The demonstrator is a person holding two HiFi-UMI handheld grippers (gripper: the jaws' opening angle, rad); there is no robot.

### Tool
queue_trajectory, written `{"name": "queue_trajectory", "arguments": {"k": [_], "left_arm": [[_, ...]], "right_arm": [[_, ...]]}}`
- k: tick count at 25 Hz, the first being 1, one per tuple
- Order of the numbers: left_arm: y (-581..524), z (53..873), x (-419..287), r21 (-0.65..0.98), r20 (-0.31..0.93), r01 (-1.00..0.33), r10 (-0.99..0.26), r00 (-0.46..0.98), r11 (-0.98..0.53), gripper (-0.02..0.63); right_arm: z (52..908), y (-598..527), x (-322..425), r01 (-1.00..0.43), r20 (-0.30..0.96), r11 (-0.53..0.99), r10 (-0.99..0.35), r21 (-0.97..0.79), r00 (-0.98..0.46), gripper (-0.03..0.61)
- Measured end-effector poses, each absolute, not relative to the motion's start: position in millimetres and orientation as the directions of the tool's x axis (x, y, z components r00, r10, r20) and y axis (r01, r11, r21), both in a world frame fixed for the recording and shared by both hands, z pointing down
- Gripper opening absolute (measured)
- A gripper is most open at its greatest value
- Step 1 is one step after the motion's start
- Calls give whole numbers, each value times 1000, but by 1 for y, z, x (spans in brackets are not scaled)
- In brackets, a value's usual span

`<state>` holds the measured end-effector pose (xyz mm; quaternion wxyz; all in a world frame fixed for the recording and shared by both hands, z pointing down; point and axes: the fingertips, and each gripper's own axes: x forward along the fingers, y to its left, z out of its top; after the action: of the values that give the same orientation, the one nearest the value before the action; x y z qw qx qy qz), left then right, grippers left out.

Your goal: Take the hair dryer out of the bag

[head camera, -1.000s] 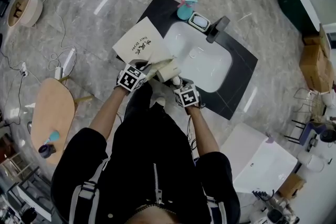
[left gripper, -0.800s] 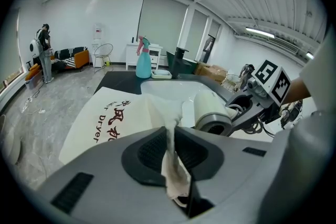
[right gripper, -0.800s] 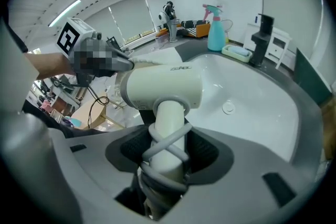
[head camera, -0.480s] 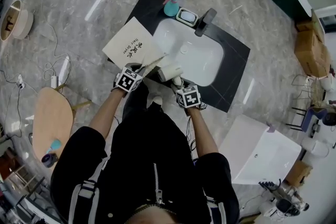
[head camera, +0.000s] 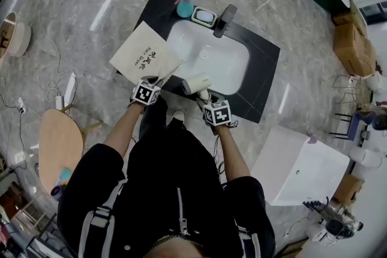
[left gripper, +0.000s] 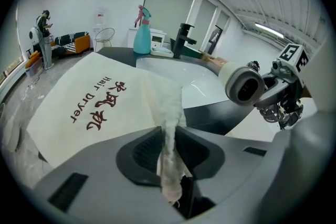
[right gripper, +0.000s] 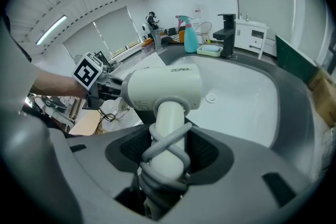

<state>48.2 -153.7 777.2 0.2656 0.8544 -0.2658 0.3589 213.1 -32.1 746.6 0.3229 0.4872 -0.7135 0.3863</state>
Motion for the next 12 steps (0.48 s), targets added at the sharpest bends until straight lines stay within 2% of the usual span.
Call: {"name": "queue_trajectory", "arguments": {"k": [5,12], "left_arm": [[-151,766,48,273,736,-643,-275,619,-715,115],[-156,730,33,268,663,-678,-380,645,-685,120]], "right_arm": [[744,-30,217,-946,826,207,-463,-251,-320,230],[738,-37,220,-945,811,210,-488,-251,-324,230]]}}
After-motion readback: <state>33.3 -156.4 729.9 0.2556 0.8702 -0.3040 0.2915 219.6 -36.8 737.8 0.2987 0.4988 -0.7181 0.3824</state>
